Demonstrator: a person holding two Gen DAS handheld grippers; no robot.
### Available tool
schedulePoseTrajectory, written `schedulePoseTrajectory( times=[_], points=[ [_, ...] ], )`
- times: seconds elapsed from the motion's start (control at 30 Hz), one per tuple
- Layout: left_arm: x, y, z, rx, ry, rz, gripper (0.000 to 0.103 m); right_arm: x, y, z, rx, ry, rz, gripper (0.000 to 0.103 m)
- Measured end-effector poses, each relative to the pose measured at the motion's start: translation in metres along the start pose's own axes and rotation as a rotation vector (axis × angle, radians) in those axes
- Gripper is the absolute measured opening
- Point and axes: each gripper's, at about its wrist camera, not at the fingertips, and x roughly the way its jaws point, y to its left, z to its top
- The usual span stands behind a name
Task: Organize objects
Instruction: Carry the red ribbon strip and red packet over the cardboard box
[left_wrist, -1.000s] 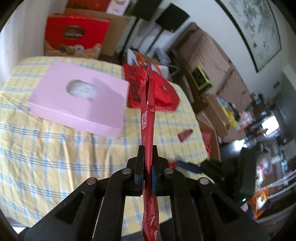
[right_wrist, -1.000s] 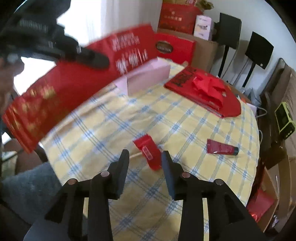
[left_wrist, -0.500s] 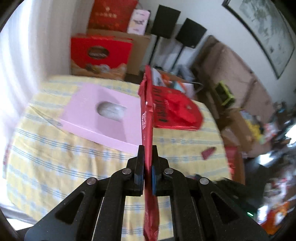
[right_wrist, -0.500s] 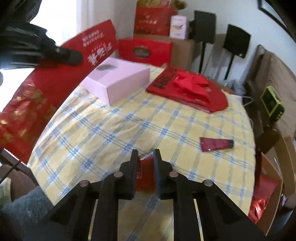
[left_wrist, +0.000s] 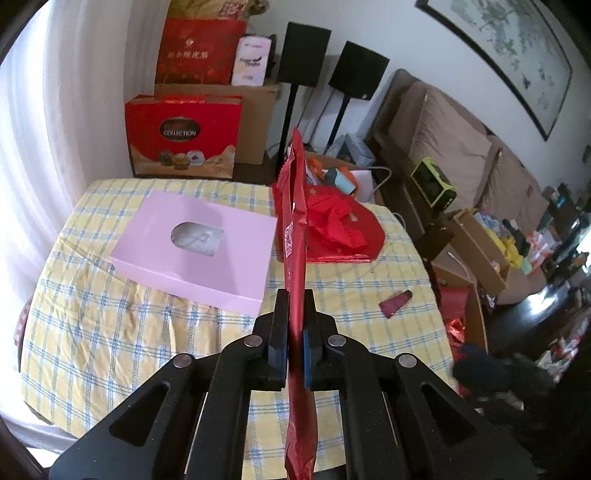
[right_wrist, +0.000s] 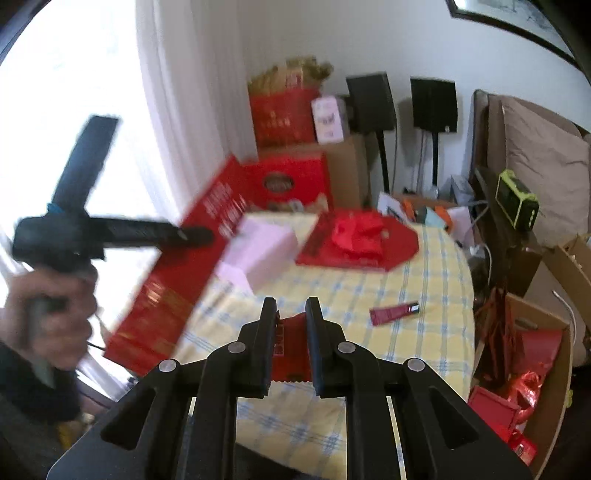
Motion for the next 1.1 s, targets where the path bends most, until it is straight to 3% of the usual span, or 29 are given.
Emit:
schedulePoseTrajectory(
  times=[0.17,0.43,0.67,0.77,0.97,1.1],
  points=[
    [-0.009,-0.003,0.001,-0.006,-0.023,0.001,0.005,-0.035,0.002,0.013,-0.024,-0.052,-0.022,0.014],
    [-0.014,0.002,-0.002,-0.008,-0.039,0.019,0.005,-0.078,-0.013,0.002,-0.06,-0.08,-0.141,0.014],
    [-0.004,0.002,-0.004,-0.024,-0.029,0.018,0.005,-0.077,-0.05,-0.032,-0.01,-0.042,-0.244,0.014],
    [0.0,-0.002,-0.005,-0.005,-0.03,0.052,0.005,-0.076,-0.059,-0.047,0.001,-0.031,-0.269,0.014],
    [0.003,-0.005,-0.007,-0.005,-0.05,0.102,0.005,-0.074,-0.077,-0.075,0.013,-0.005,-0.295,0.014],
    [0.017,-0.011,-0.011,0.014,-0.011,0.134,0.005,-0.068,-0.091,-0.087,0.042,0.014,-0.266,0.014]
  ],
)
